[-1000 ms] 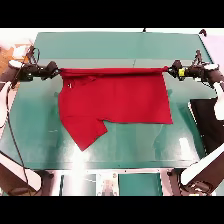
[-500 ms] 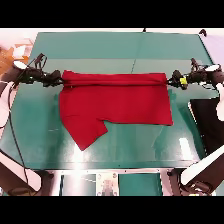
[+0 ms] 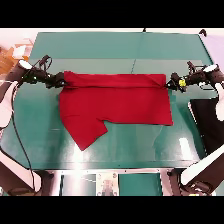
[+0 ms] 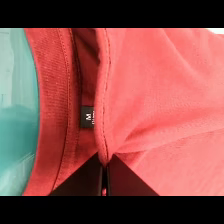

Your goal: Fold the shirts.

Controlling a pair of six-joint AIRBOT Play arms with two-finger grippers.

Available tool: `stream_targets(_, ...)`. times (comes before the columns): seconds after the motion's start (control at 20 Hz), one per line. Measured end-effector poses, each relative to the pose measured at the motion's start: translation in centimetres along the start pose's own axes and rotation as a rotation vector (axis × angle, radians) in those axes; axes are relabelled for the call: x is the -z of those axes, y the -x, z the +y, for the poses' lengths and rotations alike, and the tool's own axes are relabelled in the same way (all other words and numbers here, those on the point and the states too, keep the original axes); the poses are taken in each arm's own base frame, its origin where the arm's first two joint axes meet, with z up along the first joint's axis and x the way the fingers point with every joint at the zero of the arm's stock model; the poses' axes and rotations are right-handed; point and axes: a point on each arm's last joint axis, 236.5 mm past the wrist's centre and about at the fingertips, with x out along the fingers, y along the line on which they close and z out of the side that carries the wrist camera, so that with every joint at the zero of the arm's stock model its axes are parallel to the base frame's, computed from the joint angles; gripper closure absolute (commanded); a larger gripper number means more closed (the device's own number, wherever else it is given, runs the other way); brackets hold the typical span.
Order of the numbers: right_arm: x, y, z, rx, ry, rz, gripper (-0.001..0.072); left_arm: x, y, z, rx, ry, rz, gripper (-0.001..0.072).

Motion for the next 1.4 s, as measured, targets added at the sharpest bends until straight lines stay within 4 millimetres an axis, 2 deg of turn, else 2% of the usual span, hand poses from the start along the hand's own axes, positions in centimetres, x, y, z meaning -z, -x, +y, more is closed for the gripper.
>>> stream_targets(0.05, 0.0, 0.0, 0.0, 0.0, -0.002, 0.002, 0.0584, 0.1, 0.0, 0.0, 0.001, 0.003, 0.003, 0.0687)
stream_targets(0.1, 0.1, 0.0, 0.0, 0.0, -0.003, 0.005, 0.0459, 0.2, 0.0, -0.1, 0.003, 0.01, 0.009, 0.0629)
stream_targets(0.15, 0.2, 0.0, 0.0, 0.0, -0.003, 0.008, 0.0405, 0.4, 0.0, -0.2, 0.006, 0.013, 0.017, 0.0303)
stream_targets(0.2, 0.2, 0.1, 0.1, -0.001, -0.003, 0.011, 0.04, 0.7, 0.0, -0.3, 0.01, 0.016, 0.031, 0.0153)
stream_targets(0.25, 0.2, 0.3, 0.2, -0.003, -0.004, 0.014, 0.0368, 1.0, 0.3, -0.5, 0.017, 0.026, 0.048, 0.0153)
stream_targets(0.35, 0.1, 1.6, 0.2, -0.01, -0.005, 0.022, 0.0368, 0.9, 1.6, -0.7, 0.031, 0.042, 0.071, 0.0154)
stream_targets(0.4, 0.1, 2.5, 0.1, -0.011, -0.008, 0.026, 0.0368, 1.0, 2.5, -0.6, 0.036, 0.056, 0.083, 0.0176)
stream_targets(0.45, 0.4, 3.7, 0.0, -0.009, -0.009, 0.036, 0.0378, 1.4, 3.7, -0.6, 0.043, 0.075, 0.107, 0.022)
stream_targets(0.6, 2.5, 7.2, -1.1, 0.031, -0.022, 0.06, 0.0403, 3.2, 7.2, -0.2, 0.046, 0.124, 0.167, 0.0225)
stream_targets(0.7, 4.9, 8.9, -1.8, 0.069, -0.037, 0.073, 0.0417, 5.8, 8.8, -0.1, 0.031, 0.148, 0.217, 0.0225)
stream_targets(0.9, 12.2, 11.0, -3.3, 0.128, -0.096, 0.087, 0.0419, 13.7, 10.8, 0.1, -0.015, 0.198, 0.301, 0.0225)
stream_targets(1.0, 16.2, 11.1, -3.9, 0.142, -0.129, 0.084, 0.0415, 17.9, 11.2, 0.0, -0.033, 0.218, 0.316, 0.0224)
stream_targets(1.05, 18.0, 11.0, -4.3, 0.149, -0.147, 0.076, 0.0381, 19.9, 11.2, 0.1, -0.046, 0.232, 0.307, 0.0223)
stream_targets(1.1, 19.7, 10.7, -4.7, 0.153, -0.17, 0.067, 0.0263, 21.8, 10.9, 0.2, -0.054, 0.251, 0.302, 0.0224)
stream_targets(1.15, 21.2, 10.1, -5.0, 0.153, -0.192, 0.061, 0.0231, 23.2, 10.6, 0.3, -0.054, 0.273, 0.292, 0.0223)
stream_targets(1.3, 24.4, 7.8, -5.8, 0.128, -0.266, 0.044, 0.0231, 26.8, 8.3, -0.3, -0.025, 0.339, 0.273, 0.0224)
stream_targets(1.4, 25.8, 6.2, -6.4, 0.109, -0.318, 0.032, 0.0232, 28.4, 6.5, -0.9, -0.016, 0.352, 0.258, 0.0225)
